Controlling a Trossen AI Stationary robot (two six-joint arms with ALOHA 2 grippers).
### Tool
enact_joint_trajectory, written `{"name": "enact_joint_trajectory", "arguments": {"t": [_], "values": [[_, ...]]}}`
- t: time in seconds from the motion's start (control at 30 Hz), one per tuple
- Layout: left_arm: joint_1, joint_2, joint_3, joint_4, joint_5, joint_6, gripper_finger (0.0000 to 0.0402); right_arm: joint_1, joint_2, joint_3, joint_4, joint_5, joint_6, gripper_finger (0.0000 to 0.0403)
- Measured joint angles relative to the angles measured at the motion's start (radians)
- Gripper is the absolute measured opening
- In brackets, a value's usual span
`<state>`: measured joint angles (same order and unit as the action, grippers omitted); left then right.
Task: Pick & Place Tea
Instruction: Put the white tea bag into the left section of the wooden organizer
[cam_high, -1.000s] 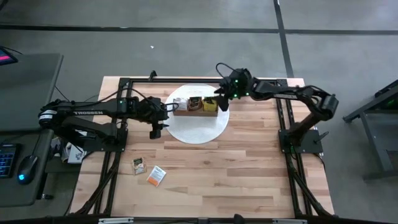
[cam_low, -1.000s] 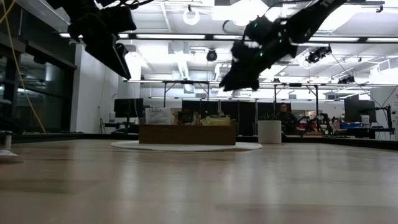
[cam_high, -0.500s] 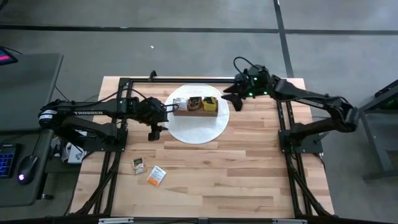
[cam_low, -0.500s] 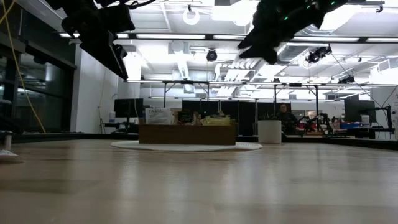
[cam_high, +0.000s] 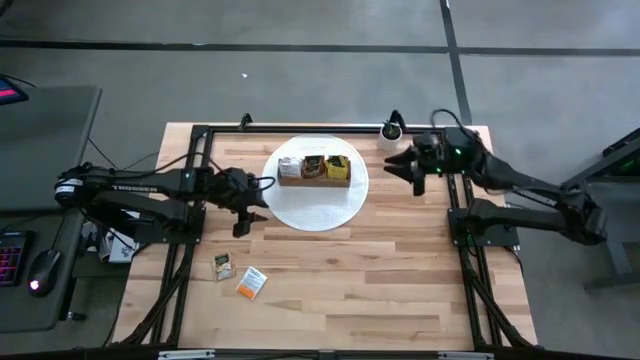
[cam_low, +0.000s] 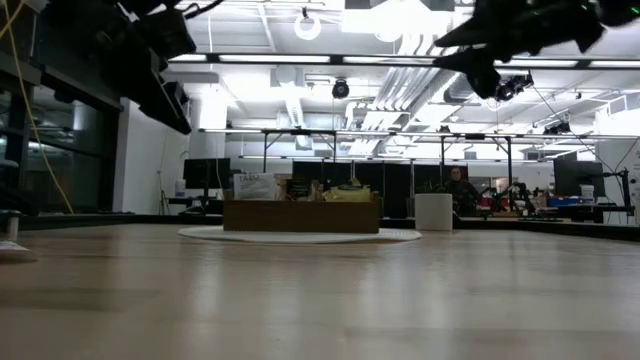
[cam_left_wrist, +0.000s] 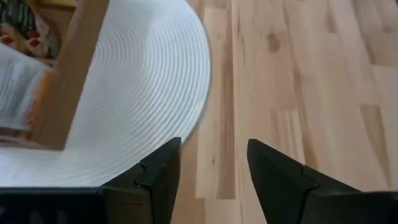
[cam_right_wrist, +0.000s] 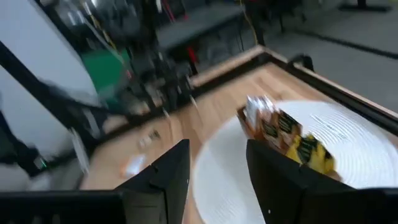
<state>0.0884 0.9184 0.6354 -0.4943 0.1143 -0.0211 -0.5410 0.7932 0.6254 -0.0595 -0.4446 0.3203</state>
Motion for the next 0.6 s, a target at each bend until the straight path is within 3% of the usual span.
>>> {"name": "enact_joint_trajectory", "arguments": {"t": [0.23,0.47,0.6], "values": [[-0.069,-0.001,-0.001,0.06,-0.041,-0.015,0.0183,0.068,-0.165,-0.272,0.374,0.072,0.234,0.0153],[-0.118,-0.001,-0.001,0.083,-0.084,-0.022,0.0183,0.262,-0.193,-0.396,0.541,0.264,0.285,0.0153],[-0.123,-0.001,-0.001,0.082,-0.116,-0.033,0.0183,0.391,-0.193,-0.422,0.575,0.427,0.242,0.0153]]}}
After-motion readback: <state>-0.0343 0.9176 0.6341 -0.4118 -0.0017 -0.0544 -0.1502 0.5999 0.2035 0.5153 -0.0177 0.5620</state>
